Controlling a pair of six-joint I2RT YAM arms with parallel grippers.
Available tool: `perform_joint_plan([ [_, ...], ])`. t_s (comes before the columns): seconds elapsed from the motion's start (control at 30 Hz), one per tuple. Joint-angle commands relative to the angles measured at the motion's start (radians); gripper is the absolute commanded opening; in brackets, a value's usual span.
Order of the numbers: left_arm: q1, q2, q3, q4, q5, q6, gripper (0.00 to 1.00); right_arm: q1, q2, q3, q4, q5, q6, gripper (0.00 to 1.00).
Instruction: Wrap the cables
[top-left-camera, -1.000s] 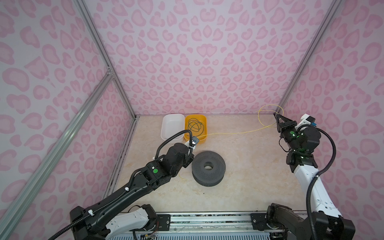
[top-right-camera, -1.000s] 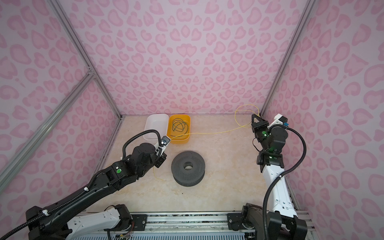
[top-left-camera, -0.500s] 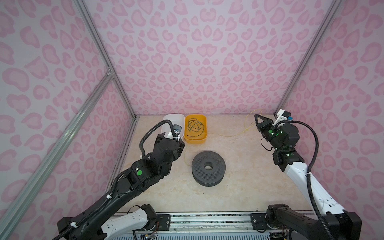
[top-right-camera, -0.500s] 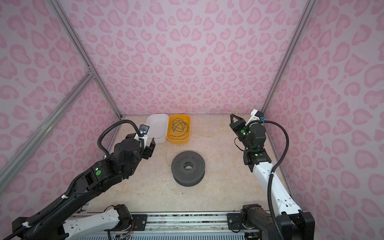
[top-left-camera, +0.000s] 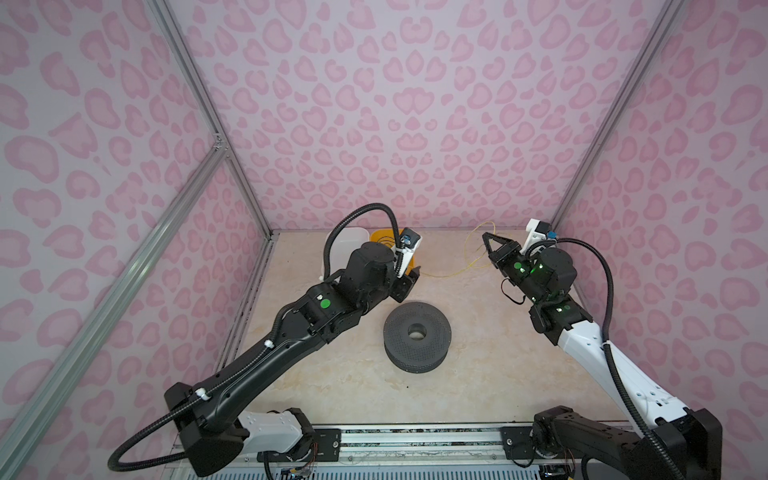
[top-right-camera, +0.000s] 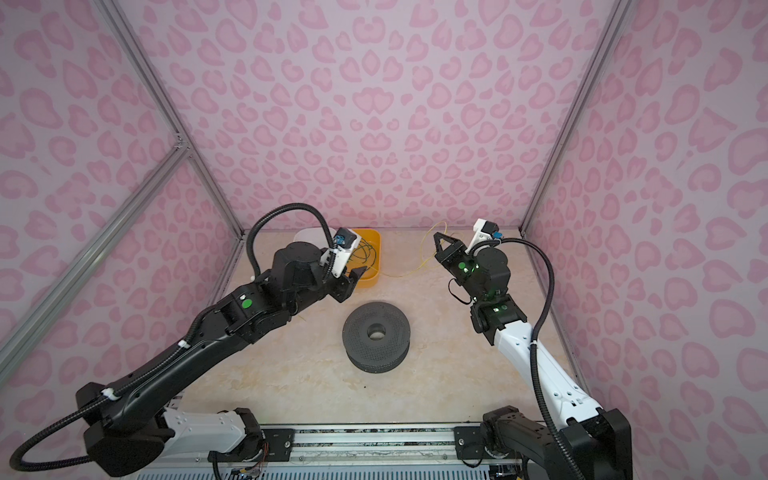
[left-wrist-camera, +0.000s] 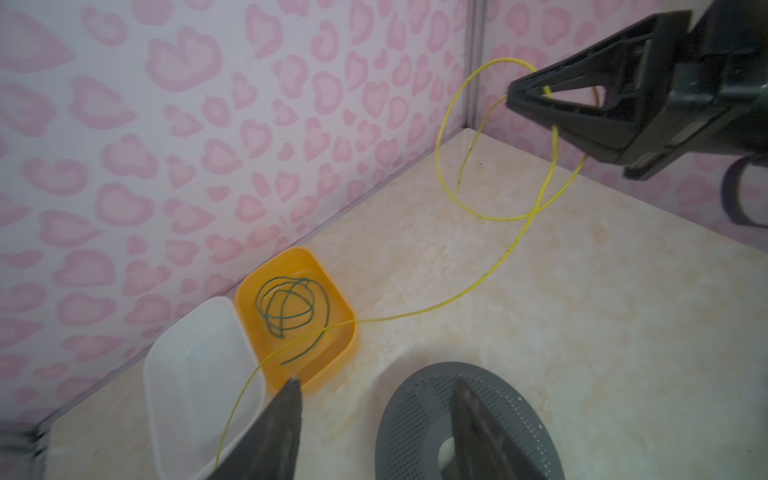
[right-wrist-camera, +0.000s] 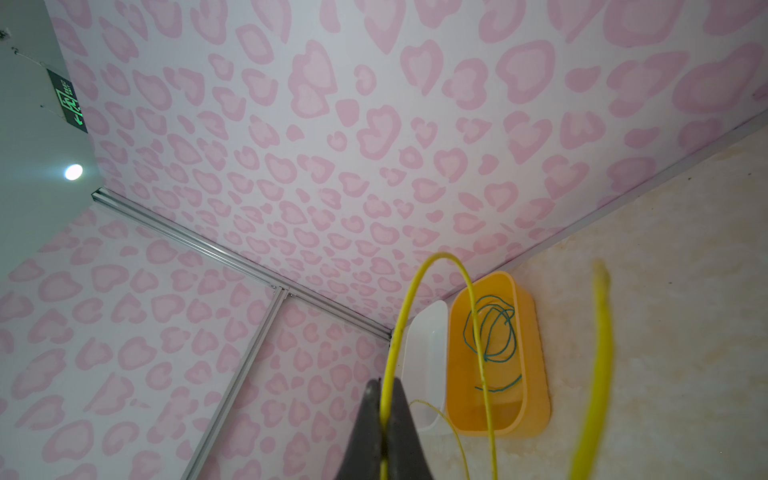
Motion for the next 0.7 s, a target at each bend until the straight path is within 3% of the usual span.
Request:
perform_joint_plan([
  [0.0,-0.007,0.079,0.054,0.104,0.242,0.011,0.56,0.036,-0.016,-0.010,0.020,0.024,-0.003,0.00],
  [0.13,-0.010,0.145,0.103,0.121,0.353,-0.008,0.57,0.076,-0.038,-0.025,0.010,0.045,-0.004,0.00],
  [0.43,-0.023,0.234,0.155,0.134,0.415,-0.020,0.56,0.121,-0.083,-0.045,0.000,0.082,0.006,0.00],
  [0.57,-0.029,0.251,0.159,0.146,0.409,-0.018,0.55,0.127,-0.086,-0.051,0.007,0.071,0.015,0.00],
  [0.67,-0.035,0.260,0.164,0.152,0.350,-0.012,0.49,0.134,-0.090,-0.053,0.009,0.071,0.018,0.00],
])
